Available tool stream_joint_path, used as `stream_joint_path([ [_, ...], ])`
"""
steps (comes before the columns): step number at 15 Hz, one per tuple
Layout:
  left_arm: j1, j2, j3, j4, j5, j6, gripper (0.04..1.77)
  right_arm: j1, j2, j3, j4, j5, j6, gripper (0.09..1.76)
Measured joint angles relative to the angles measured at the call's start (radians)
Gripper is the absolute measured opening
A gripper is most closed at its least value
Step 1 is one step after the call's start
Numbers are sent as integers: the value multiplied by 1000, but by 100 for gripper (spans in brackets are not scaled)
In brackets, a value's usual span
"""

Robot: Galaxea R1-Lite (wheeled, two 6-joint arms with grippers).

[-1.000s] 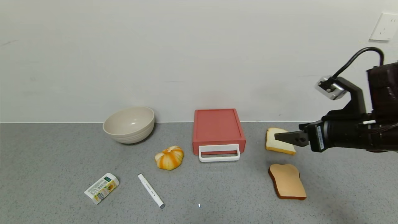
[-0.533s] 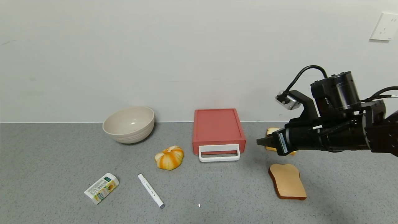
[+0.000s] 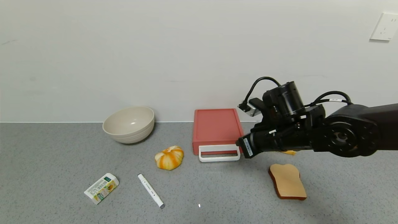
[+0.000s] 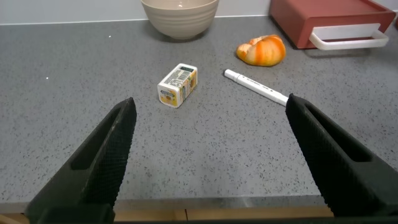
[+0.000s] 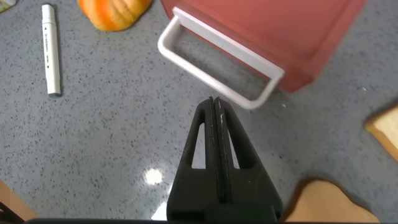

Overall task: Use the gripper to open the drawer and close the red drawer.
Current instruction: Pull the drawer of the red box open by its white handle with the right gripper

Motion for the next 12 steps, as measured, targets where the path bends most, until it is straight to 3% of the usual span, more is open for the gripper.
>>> stream_joint_path([
  [6,0,0,0,-1,0,0,173,70,175,-177,-9,-3,38,11],
  [12,0,0,0,-2,0,0,173,83,319,-276,-18,-1,74,11],
])
